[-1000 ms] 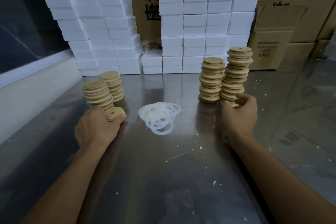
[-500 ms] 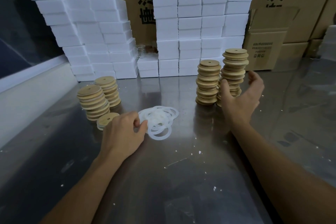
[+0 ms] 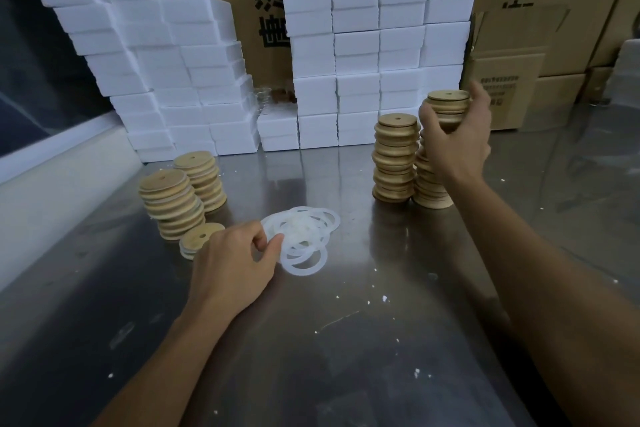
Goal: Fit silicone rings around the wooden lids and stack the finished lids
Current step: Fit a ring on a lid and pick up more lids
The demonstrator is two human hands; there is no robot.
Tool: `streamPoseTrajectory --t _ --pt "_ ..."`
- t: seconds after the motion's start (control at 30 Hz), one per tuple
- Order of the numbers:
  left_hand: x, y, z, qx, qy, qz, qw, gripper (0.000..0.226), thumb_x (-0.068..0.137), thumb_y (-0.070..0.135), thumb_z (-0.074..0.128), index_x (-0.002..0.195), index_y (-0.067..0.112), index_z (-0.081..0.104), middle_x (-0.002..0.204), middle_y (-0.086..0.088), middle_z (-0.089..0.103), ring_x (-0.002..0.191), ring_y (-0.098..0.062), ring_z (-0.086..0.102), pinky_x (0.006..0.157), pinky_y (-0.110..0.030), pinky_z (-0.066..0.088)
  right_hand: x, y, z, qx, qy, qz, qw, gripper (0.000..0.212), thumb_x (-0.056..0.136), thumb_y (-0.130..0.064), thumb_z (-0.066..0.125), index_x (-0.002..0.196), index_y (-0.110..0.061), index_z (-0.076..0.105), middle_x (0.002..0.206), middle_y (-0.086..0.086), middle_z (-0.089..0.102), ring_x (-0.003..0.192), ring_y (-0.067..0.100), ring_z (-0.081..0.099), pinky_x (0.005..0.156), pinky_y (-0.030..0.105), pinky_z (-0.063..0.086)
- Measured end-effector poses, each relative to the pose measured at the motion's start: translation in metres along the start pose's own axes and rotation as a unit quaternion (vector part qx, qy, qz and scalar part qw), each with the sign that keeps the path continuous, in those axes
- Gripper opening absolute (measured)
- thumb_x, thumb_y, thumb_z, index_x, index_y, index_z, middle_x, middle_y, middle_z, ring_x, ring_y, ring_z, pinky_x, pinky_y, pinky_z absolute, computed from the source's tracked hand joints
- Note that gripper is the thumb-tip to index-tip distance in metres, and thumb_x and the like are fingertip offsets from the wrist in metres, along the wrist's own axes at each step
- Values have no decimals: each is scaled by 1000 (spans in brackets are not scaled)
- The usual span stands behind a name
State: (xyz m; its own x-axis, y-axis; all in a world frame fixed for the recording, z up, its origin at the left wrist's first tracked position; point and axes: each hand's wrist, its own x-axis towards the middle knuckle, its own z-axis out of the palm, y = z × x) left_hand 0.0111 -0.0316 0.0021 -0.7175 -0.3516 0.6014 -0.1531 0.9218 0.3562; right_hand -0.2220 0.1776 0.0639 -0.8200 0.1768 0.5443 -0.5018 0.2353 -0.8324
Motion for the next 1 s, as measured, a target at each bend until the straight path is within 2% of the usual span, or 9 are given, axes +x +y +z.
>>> streamPoseTrajectory --t 0.1,0.23,0.33,0.43,0.57,0.6,0.73,0.87,1.0 --pt "1 -2 0 -25 12 -10 1000 45 81 26 74 52 29 39 43 9 39 46 -11 44 47 -26 35 10 1 -2 -17 -53 11 998 63 85 -58 57 141 -38 36 134 -4 55 122 22 57 112 52 31" --pt "1 -4 0 -35 11 -21 999 38 81 25 74 54 23 48 44 5 45 48 -13 48 49 -34 43 13 1 -6 -54 -48 -9 997 51 86 -57 60 130 -35 45 122 -1 65 123 16 51 108 44 28" --pt "1 -4 1 -40 8 -17 999 35 81 28 74 55 23 51 45 5 48 48 -13 50 49 -33 45 9 -10 -10 -64 -1 -42 997 50 87 -54 62 128 -28 50 123 -4 59 123 18 46 99 37 28" --pt "0 -2 1 -42 -3 0 999 31 79 32 74 58 25 51 46 5 49 48 -11 51 50 -26 41 4 -28 -16 -33 40 -100 994 48 86 -52 64 123 -23 53 116 -6 49 113 17 49 95 34 40" --pt "-2 0 1 -49 -7 15 999 24 78 30 76 65 23 56 48 6 50 49 -12 52 51 -23 40 -10 -51 -20 80 17 -87 993 36 76 -27 72 106 -26 53 116 -2 40 95 8 58 81 13 49" --pt "-2 -1 1 -47 -6 13 999 24 78 30 76 65 24 56 48 6 50 49 -11 52 50 -23 38 -15 -54 -20 87 13 -70 994 34 73 -22 71 102 -26 54 117 0 42 97 9 58 84 14 49" --pt "-1 -1 1 -42 0 9 999 25 78 29 76 63 23 56 47 5 50 49 -11 52 49 -25 39 -42 -59 -20 105 -41 3 994 39 65 -25 76 101 -27 60 121 5 56 105 15 61 97 37 52" --pt "-2 0 -1 -60 -8 20 998 21 76 34 77 69 22 60 52 8 53 52 -11 54 51 -30 47 -78 -49 -28 63 -87 -21 994 45 67 -17 80 105 -29 59 120 0 52 100 -5 53 87 7 41" --pt "-3 -2 -1 -65 -43 57 995 24 73 44 78 81 26 65 66 15 55 60 -7 53 54 -25 45 -111 -28 -34 24 -121 -36 992 51 68 -17 82 111 -29 58 120 -1 48 100 -12 49 84 -2 34"
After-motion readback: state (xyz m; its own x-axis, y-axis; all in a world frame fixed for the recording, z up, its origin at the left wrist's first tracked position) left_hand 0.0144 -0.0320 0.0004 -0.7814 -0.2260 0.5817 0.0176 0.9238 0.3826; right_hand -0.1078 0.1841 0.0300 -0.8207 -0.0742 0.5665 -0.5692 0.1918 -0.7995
